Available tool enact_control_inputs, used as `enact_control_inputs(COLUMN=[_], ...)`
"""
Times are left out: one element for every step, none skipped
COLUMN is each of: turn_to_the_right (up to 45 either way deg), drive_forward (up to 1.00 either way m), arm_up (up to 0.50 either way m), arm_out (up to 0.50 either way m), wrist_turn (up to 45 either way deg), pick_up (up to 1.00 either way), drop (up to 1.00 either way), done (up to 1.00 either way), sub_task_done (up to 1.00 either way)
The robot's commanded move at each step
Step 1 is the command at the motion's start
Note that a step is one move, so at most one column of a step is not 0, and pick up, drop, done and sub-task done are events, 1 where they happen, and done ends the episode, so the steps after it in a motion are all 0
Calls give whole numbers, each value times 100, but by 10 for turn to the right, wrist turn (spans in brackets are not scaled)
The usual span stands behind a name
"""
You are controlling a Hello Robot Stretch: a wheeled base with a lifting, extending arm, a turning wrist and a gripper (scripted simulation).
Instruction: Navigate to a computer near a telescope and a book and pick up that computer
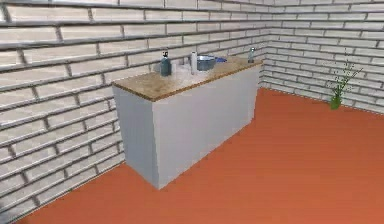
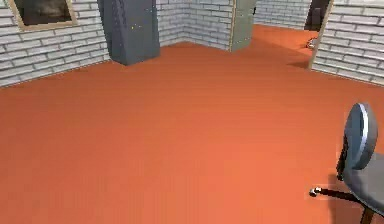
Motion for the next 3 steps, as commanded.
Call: enact_control_inputs(turn_to_the_right=[450, 450, 150], drive_forward=[0, 0, 0], arm_up=[0, 0, 0], arm_out=[0, 0, 0], wrist_turn=[0, 0, 0], pick_up=[0, 0, 0], drop=[0, 0, 0], done=[0, 0, 0], sub_task_done=[0, 0, 0])
